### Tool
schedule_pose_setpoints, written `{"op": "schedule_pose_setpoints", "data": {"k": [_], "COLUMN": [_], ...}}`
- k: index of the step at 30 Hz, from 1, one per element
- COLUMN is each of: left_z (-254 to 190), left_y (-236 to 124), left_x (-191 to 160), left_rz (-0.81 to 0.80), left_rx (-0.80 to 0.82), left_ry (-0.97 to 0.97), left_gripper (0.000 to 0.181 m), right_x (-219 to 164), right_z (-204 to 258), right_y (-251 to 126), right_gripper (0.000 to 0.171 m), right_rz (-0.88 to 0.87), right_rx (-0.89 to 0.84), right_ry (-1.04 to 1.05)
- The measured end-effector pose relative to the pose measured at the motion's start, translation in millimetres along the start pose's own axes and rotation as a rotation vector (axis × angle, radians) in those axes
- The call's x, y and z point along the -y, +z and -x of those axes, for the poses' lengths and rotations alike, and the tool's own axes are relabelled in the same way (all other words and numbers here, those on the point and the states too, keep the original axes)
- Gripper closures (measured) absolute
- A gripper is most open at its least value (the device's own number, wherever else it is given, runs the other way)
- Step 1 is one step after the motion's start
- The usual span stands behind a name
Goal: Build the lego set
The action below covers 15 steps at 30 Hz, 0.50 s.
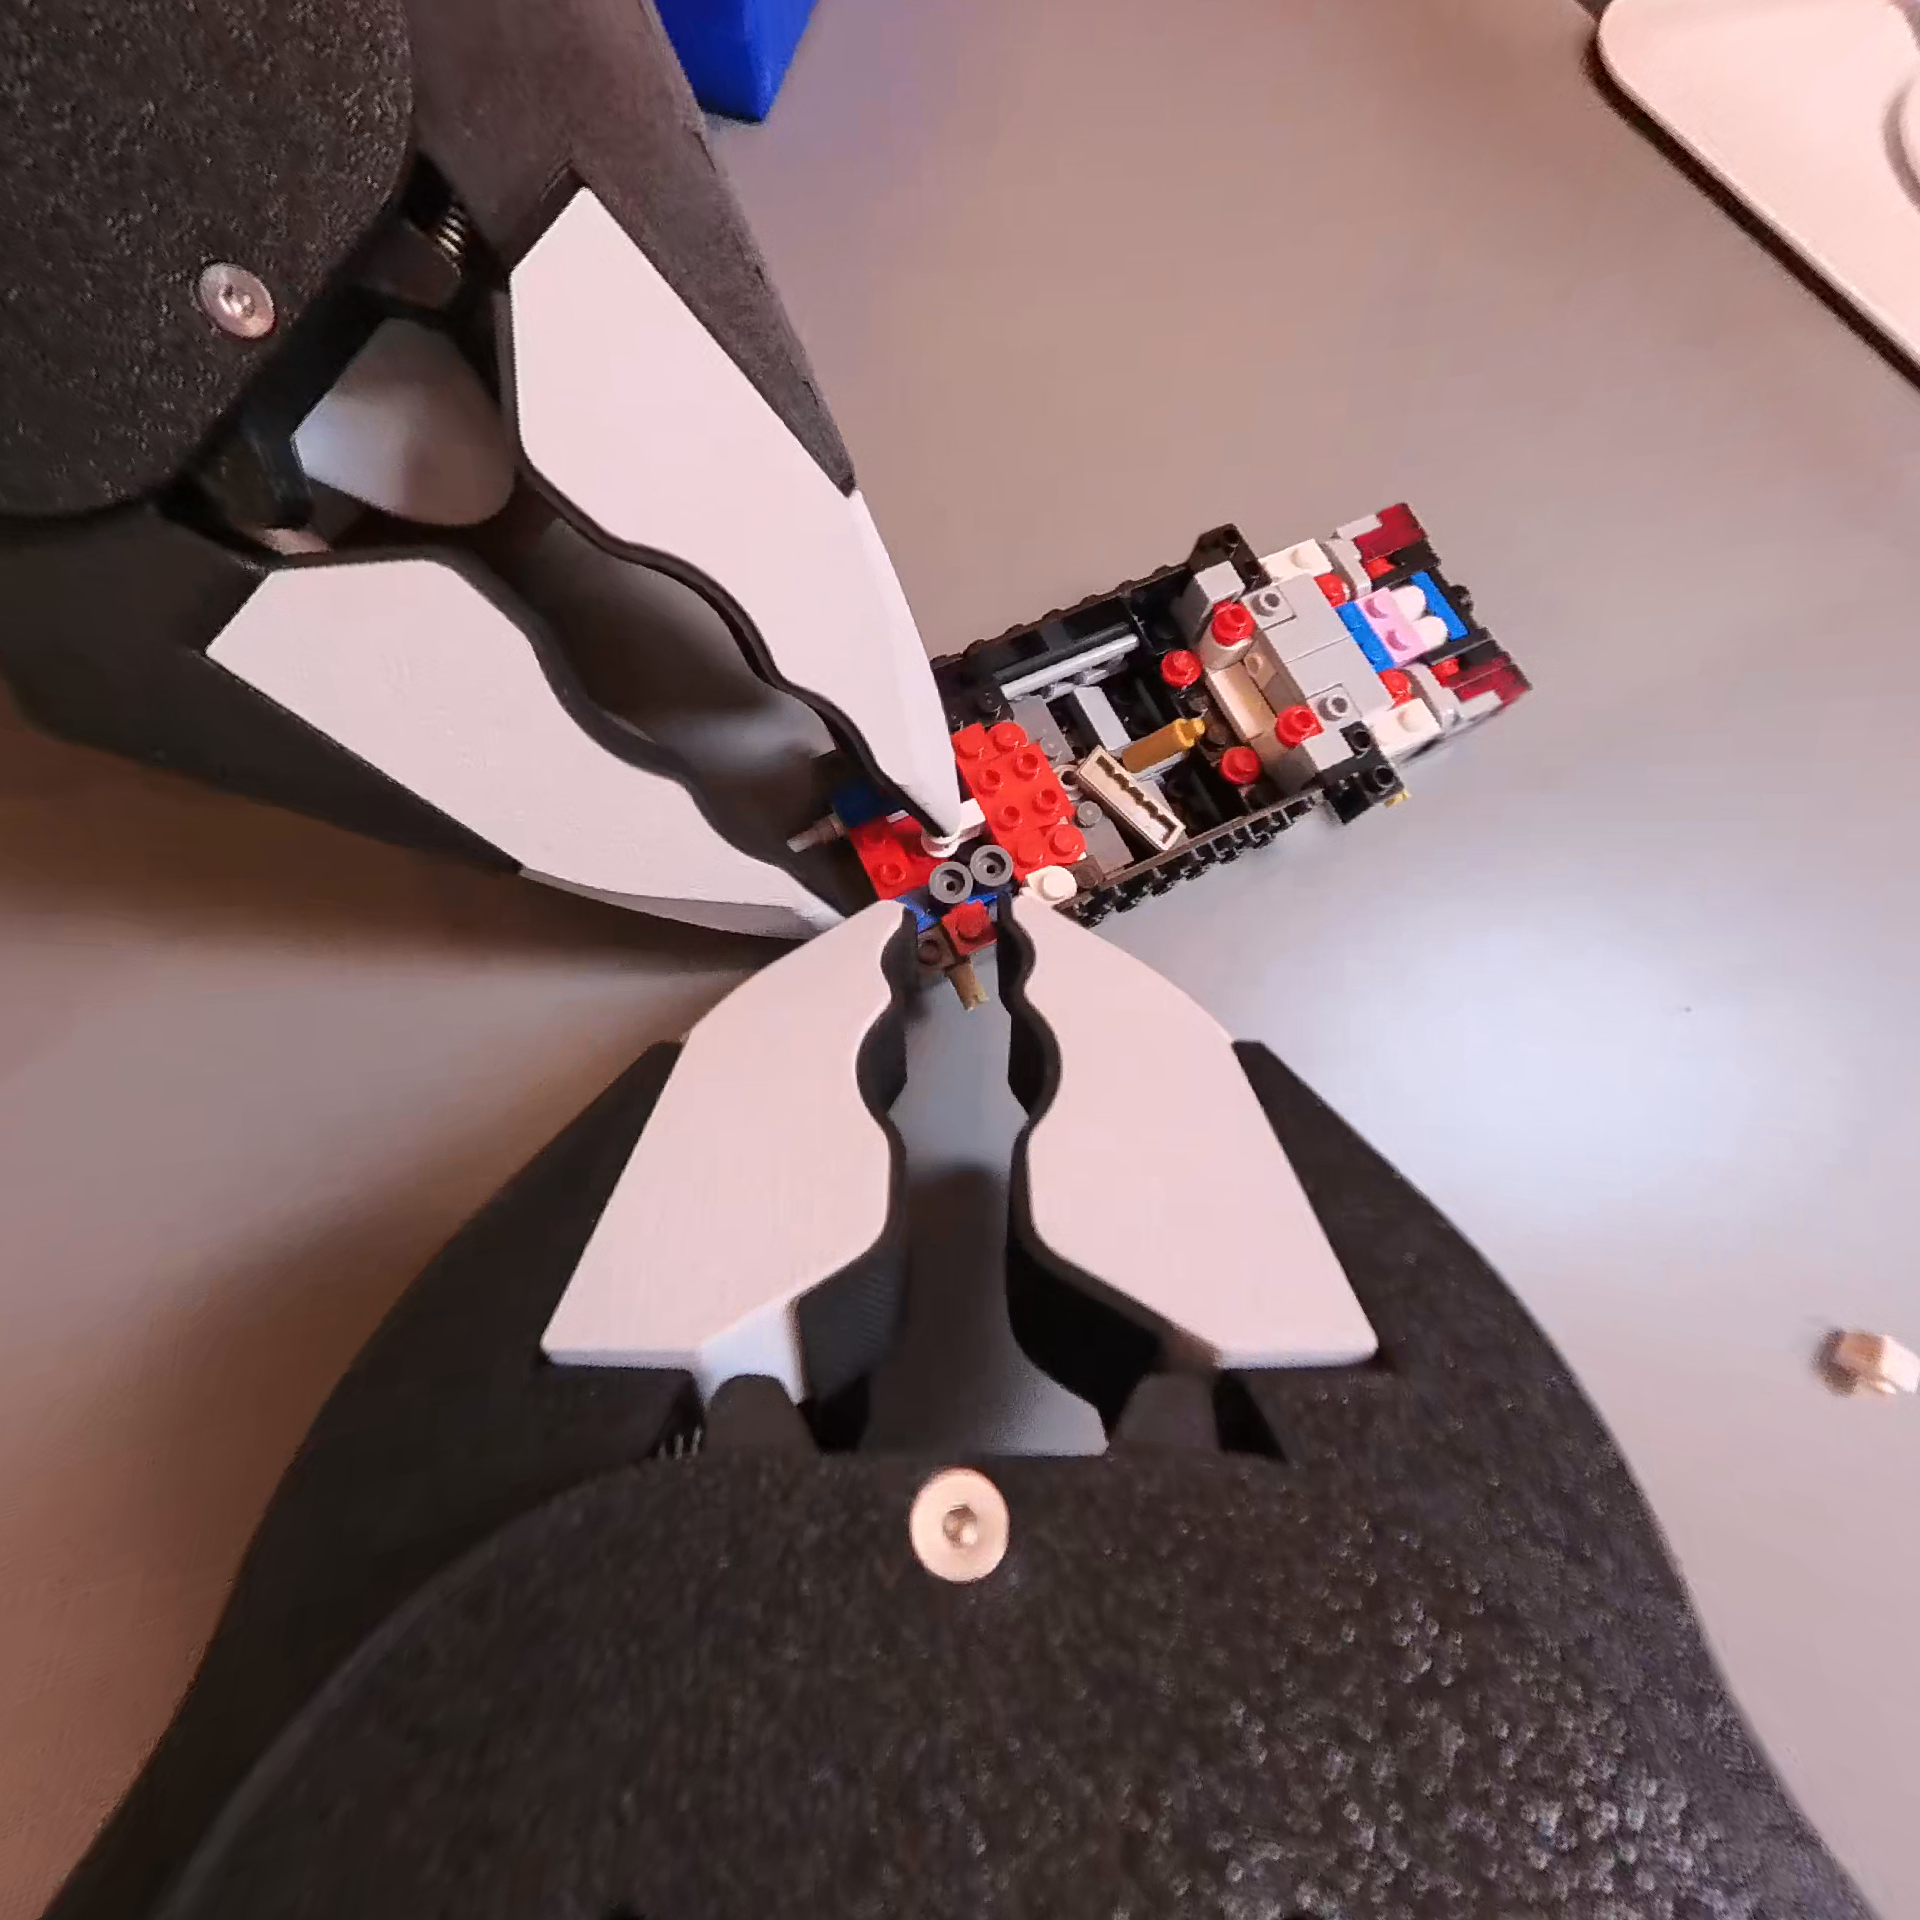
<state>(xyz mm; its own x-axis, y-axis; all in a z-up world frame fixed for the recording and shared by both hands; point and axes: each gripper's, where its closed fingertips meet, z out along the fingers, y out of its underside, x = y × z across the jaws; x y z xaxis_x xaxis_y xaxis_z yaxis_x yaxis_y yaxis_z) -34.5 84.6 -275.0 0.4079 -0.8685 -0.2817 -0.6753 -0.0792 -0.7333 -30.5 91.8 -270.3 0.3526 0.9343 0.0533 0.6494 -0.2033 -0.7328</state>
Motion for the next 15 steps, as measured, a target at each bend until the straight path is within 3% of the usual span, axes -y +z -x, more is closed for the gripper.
{"op": "schedule_pose_setpoints", "data": {"k": [15], "left_z": [-2.3], "left_y": [0.7], "left_x": [2.1], "left_rz": [-0.005], "left_rx": [-0.001], "left_ry": [-0.045], "left_gripper": [0.167], "right_x": [0.8], "right_z": [0.4], "right_y": [0.5], "right_gripper": [0.161], "right_rz": [-0.017], "right_rx": [-0.074], "right_ry": [0.090]}}
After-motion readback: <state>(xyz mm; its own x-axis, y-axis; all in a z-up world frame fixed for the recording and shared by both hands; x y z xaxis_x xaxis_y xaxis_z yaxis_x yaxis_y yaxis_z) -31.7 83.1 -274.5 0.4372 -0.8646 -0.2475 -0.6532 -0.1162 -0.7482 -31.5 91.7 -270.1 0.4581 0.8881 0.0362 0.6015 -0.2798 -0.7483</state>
